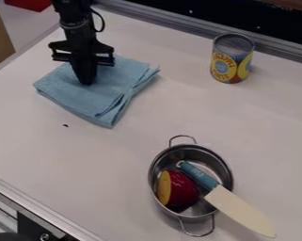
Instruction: Put the blue towel between the can and the cooking pot
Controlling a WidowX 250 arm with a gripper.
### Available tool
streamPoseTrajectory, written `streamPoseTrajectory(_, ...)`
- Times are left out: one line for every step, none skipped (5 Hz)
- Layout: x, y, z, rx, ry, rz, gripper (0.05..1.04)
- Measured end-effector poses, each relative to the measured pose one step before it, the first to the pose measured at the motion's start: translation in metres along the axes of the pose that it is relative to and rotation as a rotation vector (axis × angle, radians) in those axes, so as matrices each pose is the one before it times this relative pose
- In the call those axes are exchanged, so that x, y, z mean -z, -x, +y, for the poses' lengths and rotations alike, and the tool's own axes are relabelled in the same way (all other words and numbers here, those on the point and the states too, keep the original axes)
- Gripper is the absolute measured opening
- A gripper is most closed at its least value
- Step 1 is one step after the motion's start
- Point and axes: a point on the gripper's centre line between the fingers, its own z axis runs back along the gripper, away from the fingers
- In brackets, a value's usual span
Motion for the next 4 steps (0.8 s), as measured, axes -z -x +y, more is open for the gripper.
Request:
streamPoseTrajectory(0.00298,0.00156,-0.01023,0.0218,0.0184,0.0151,0.052)
streamPoseTrajectory(0.00176,0.00017,-0.00619,-0.0213,0.0293,0.005,0.052)
streamPoseTrajectory(0.00248,0.00316,-0.00775,-0.0176,0.0211,-0.0091,0.052)
streamPoseTrajectory(-0.00023,0.01122,-0.03083,-0.0425,0.0363,0.0171,0.052)
